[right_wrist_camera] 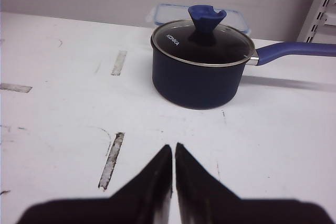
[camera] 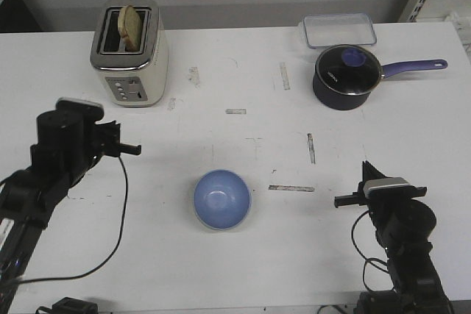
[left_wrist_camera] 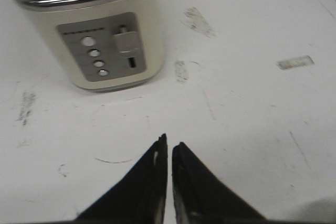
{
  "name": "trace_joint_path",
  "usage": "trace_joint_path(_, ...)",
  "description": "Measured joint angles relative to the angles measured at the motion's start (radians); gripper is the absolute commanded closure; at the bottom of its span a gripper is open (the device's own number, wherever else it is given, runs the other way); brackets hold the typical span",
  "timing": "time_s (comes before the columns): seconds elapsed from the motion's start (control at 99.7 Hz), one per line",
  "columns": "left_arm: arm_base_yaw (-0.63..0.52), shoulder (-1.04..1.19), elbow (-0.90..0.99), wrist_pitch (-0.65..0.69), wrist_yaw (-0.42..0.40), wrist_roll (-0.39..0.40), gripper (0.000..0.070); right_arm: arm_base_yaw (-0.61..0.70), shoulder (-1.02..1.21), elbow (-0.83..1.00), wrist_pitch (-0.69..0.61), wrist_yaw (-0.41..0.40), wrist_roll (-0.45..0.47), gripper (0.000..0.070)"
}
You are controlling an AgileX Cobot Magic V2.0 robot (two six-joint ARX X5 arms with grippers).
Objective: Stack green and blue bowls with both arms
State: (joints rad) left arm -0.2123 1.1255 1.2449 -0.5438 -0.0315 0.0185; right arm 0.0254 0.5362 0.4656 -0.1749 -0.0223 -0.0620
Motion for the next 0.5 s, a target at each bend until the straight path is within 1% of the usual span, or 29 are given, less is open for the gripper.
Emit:
trace_joint_path(0.12,0.079,-0.170,-0.225,0.173,0.000,-0.021,0.0698,0.000,0.000,0.000,0.000,0.000,0.000,0.0699)
trace_joint_path(0.221,0.119,-0.299,-0.399,0.274,0.000,-0.031,0.0698,0.000,0.000,0.000,0.000,0.000,0.000,0.0699)
trace_joint_path(0.371,0.134,-0.441,-0.591,0.348,0.000,-0.032,0.0698,0.000,0.000,0.000,0.000,0.000,0.000,0.0699)
trace_joint_path(0.501,0.134,-0.520,-0.671,0.371,0.000,-0.032,0.0698,0.000,0.000,0.000,0.000,0.000,0.000,0.0699)
